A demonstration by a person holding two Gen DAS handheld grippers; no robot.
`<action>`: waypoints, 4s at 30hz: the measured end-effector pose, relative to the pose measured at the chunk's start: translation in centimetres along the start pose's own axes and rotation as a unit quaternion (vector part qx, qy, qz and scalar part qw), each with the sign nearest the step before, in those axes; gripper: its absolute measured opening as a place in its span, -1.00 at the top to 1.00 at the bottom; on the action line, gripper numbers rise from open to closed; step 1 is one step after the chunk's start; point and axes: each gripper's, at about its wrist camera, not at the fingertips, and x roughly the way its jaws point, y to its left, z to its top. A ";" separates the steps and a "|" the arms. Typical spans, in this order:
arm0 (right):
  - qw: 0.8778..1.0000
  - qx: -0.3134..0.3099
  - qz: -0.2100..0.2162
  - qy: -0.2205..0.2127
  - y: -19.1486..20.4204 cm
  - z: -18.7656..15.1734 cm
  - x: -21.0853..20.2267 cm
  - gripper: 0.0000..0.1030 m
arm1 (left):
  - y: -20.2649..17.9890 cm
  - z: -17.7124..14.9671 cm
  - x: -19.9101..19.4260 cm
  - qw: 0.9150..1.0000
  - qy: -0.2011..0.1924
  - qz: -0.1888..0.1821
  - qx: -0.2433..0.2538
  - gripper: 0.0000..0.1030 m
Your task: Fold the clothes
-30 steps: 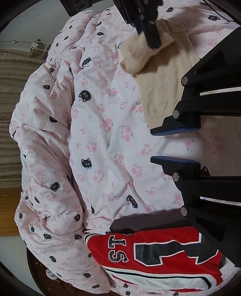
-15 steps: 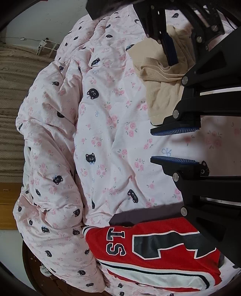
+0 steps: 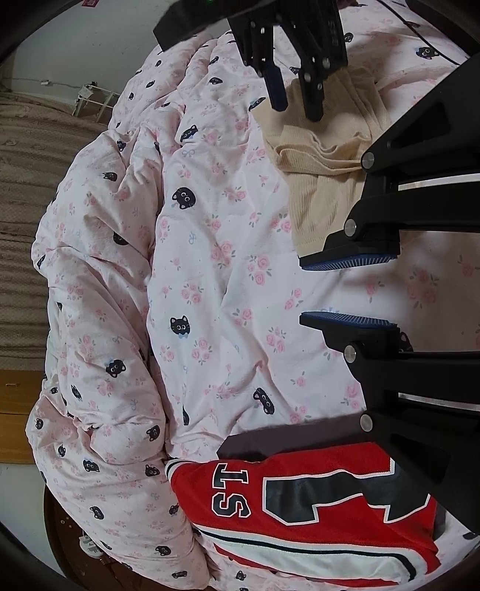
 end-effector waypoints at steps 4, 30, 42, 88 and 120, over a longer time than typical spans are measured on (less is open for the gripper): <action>1.000 -0.001 -0.023 -0.012 0.0 0.8 0.5 0.11 | -0.1 0.0 0.1 1.000 0.001 -0.001 0.001 0.62; 0.983 -0.145 0.056 -0.092 8.3 -2.0 -2.0 0.45 | -0.4 0.0 0.4 1.000 0.006 -0.005 0.004 0.61; 0.980 -0.185 0.032 -0.073 10.4 -1.2 0.0 0.63 | 0.0 0.0 0.4 1.000 0.004 -0.007 -0.002 0.41; 0.990 0.015 0.100 -0.094 -1.2 -9.0 -3.0 0.31 | -7.2 -1.5 4.2 0.992 0.072 -0.045 0.097 0.38; 0.991 -0.015 -0.070 -0.112 -2.3 -12.6 -2.2 0.69 | -4.5 -0.2 4.8 0.998 0.053 0.001 0.029 -0.05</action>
